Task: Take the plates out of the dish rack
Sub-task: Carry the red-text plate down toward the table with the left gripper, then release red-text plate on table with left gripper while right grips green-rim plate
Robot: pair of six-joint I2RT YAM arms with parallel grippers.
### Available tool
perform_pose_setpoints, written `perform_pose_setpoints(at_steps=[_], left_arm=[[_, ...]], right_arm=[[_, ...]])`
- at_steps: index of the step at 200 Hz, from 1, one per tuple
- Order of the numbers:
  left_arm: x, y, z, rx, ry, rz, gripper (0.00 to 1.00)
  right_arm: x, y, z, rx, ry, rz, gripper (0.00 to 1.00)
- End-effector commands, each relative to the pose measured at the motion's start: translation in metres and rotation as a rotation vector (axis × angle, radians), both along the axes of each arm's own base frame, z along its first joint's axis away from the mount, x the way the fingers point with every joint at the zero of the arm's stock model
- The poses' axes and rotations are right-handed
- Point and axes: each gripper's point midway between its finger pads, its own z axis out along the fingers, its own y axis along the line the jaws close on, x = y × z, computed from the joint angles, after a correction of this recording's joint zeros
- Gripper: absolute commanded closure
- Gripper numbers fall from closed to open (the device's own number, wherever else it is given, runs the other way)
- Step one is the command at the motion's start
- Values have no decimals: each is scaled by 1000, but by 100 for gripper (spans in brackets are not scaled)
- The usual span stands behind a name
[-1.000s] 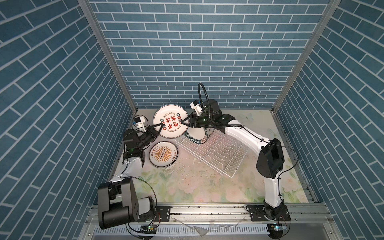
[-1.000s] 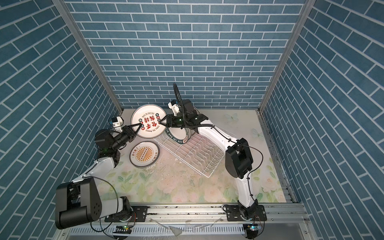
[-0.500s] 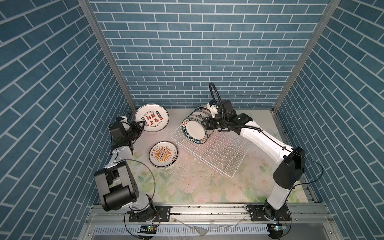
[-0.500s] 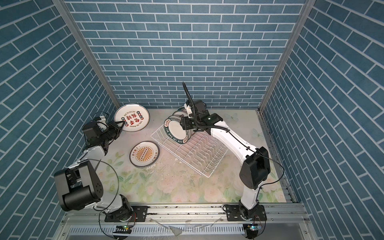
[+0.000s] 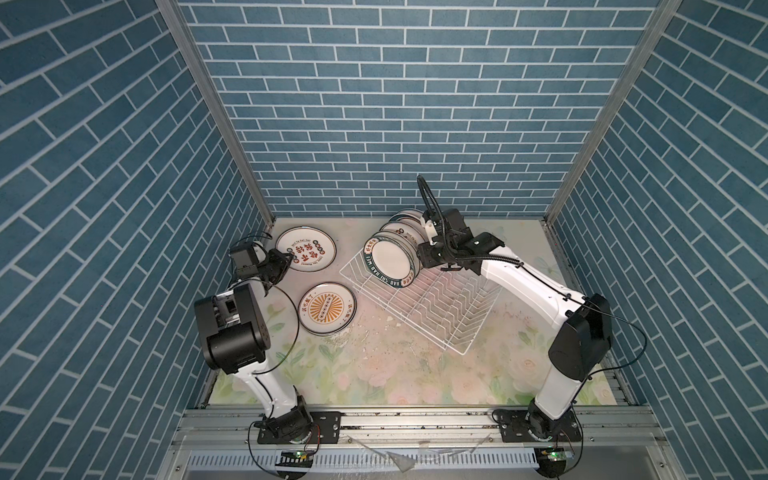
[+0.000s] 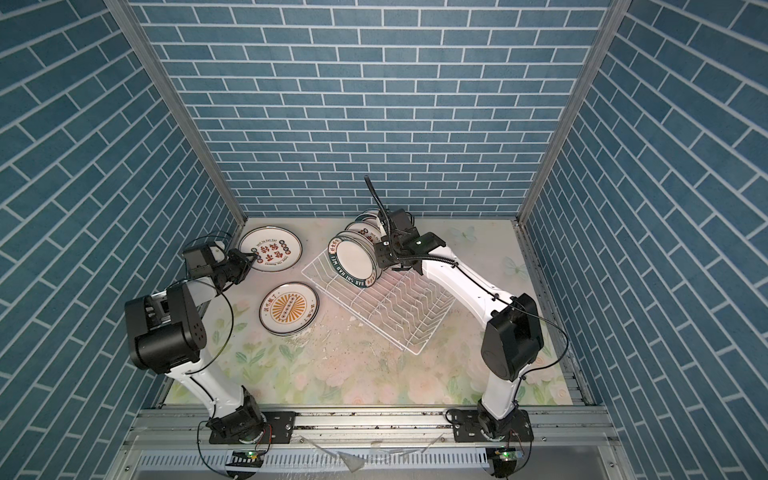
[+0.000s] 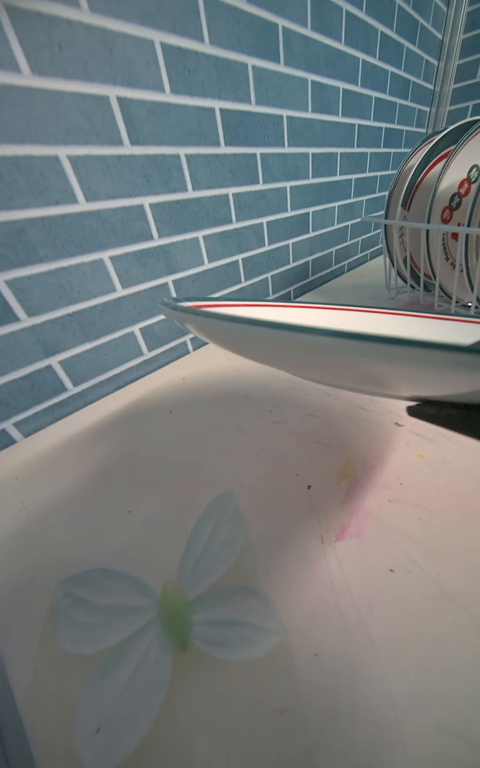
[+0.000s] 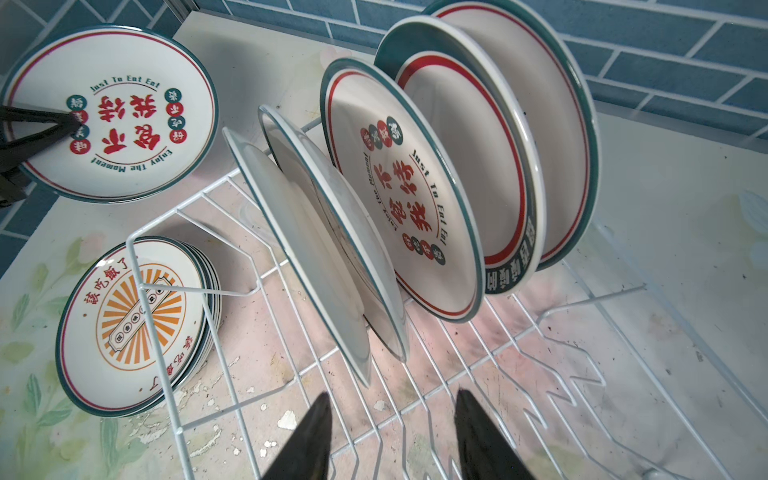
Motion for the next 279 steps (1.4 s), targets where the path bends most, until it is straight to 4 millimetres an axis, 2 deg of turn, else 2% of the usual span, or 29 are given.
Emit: perform_pose_setpoints(at_steps=[1,42,148,184,224,273,279], left_arm=[[18,7,7,21,-54,-7,95],[24,14,-19,20,-1,13,90],[24,23,-65,26,145,34,77],[21,27,-75,38,198,43,61],[16,31,-75,41,226,59,41],[-11,47,-70,42,256,142,24],[-14,48,-69,41,259,143,8]], right_arm=[[-8,0,-6,-37,-10,40,51],[-18,10,-4,-40,-24,100,49],[-12,36,-5,-3,-16,161,47],[-7,44,-8,-4,-7,171,48],[-1,49,-12,-15,0,178,48],[7,59,-21,-34,12,203,50],[8,60,-21,-35,12,208,50]])
